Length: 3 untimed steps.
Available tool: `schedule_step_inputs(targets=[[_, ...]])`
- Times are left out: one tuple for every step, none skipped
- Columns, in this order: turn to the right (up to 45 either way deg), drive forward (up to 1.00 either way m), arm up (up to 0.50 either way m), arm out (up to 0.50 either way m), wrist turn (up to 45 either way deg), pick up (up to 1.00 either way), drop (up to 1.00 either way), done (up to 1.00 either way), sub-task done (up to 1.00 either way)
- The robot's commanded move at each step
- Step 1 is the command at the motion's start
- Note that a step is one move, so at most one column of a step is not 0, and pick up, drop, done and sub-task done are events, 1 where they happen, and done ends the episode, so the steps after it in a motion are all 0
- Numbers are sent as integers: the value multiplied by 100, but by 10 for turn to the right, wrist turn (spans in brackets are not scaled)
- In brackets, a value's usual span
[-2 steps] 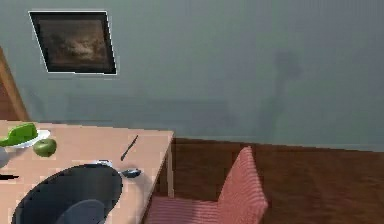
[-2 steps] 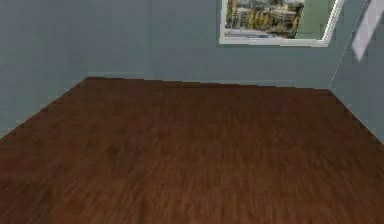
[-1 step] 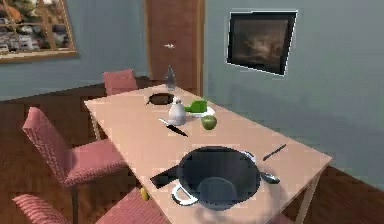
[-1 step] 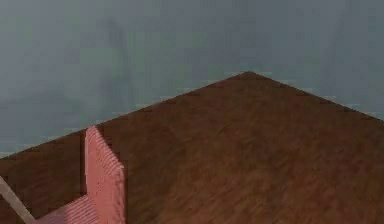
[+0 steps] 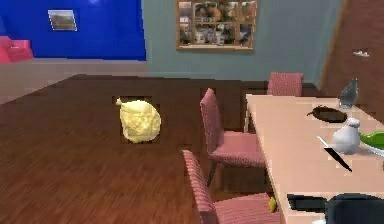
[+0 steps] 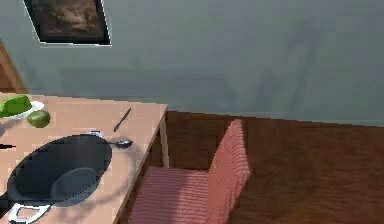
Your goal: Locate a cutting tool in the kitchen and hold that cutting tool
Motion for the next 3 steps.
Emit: schedule_step_inputs(targets=[[-450,0,0,0,0,0,0,0,0],[-60,0,0,0,0,0,0,0,0],[270,0,0,0,0,0,0,0,0]])
